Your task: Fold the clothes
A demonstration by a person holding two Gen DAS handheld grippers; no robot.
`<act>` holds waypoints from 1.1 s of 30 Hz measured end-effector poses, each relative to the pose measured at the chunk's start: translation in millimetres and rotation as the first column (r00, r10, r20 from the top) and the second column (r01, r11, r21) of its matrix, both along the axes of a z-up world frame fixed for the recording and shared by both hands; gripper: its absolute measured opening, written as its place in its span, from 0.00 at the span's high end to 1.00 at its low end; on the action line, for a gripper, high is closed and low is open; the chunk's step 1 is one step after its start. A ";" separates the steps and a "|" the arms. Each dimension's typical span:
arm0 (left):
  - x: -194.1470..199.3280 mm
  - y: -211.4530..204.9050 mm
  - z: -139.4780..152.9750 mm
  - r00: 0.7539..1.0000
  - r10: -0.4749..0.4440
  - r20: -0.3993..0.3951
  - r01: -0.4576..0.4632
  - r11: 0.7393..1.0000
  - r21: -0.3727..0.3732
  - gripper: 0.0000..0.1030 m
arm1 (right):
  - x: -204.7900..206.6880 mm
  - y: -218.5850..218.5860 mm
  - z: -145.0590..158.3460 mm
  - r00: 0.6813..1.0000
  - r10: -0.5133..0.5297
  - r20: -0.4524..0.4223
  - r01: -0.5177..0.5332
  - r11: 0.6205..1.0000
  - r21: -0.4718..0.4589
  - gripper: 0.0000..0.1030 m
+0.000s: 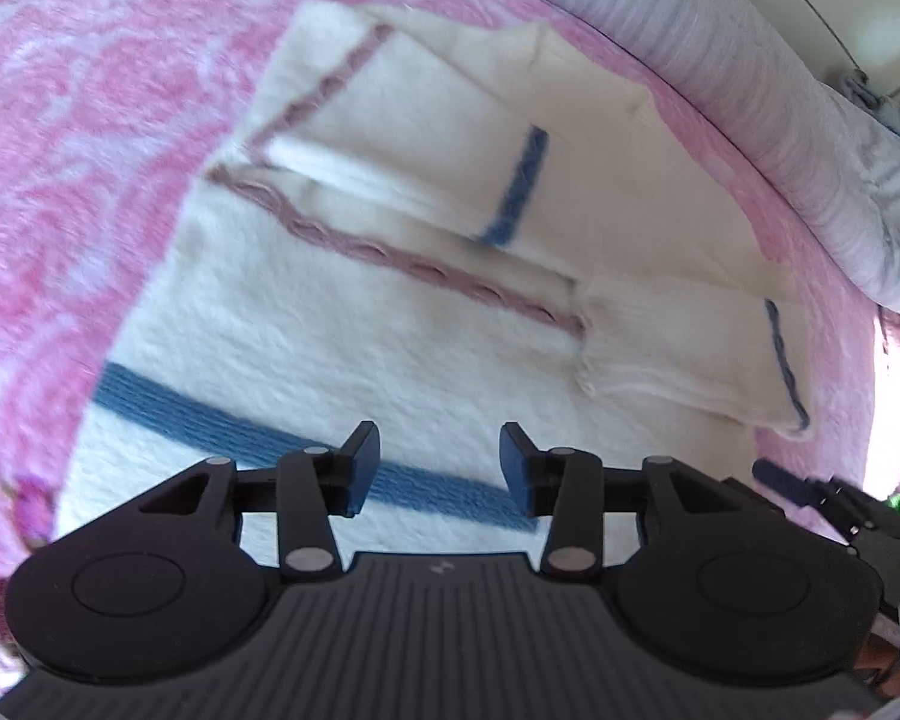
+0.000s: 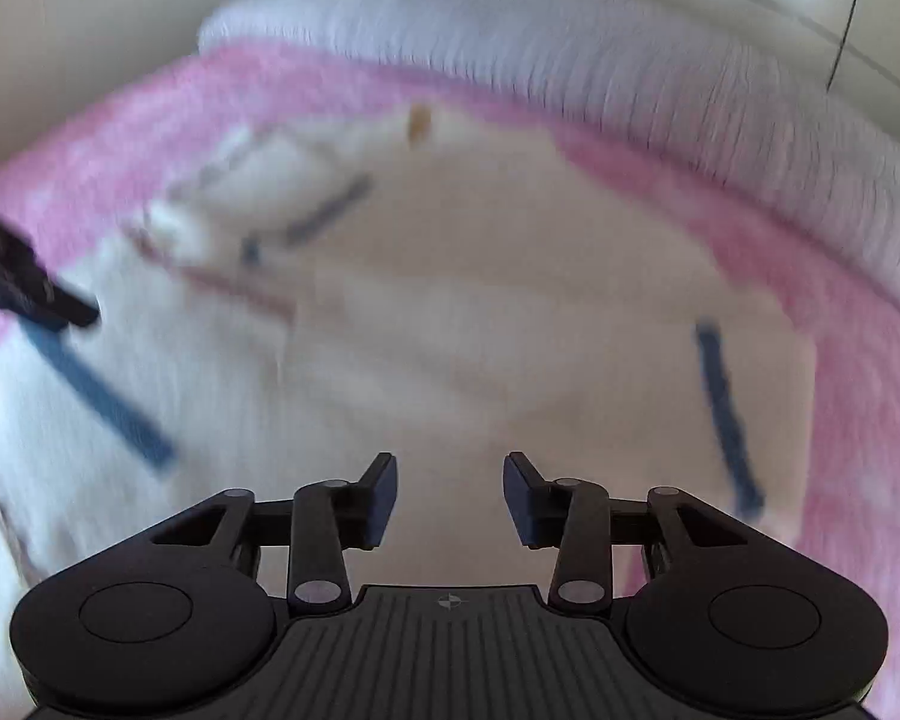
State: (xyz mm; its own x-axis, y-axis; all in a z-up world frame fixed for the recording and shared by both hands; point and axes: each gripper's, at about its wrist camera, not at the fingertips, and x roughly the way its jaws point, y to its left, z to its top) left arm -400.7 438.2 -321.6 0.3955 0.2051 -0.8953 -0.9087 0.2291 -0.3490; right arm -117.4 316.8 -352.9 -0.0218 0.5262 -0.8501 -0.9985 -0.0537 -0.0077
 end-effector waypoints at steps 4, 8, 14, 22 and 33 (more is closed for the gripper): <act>23.5 3.1 -15.8 0.997 -0.017 0.072 0.019 0.999 -0.030 0.62 | 56.9 -6.4 -9.6 0.972 -0.235 -0.009 0.232 0.966 -0.112 0.60; 52.5 15.8 -32.7 0.990 -0.025 0.137 0.033 0.998 -0.051 0.62 | 114.9 -29.8 -7.1 0.876 -0.481 -0.029 0.470 0.867 -0.165 0.60; 90.6 41.2 -54.9 0.991 -0.034 0.131 0.040 0.998 -0.044 0.64 | 151.0 -52.2 -2.4 0.754 -0.653 -0.070 0.635 0.752 -0.176 0.60; 114.3 47.9 -3.9 0.971 -0.231 0.056 0.210 0.945 0.250 0.97 | 136.1 -61.5 -9.8 0.745 -0.663 -0.077 0.635 0.740 -0.223 0.60; 17.4 128.5 51.5 0.972 -0.186 -0.141 0.230 0.871 0.435 0.97 | 119.5 -23.8 -4.4 0.843 -0.535 -0.056 0.532 0.844 -0.068 0.60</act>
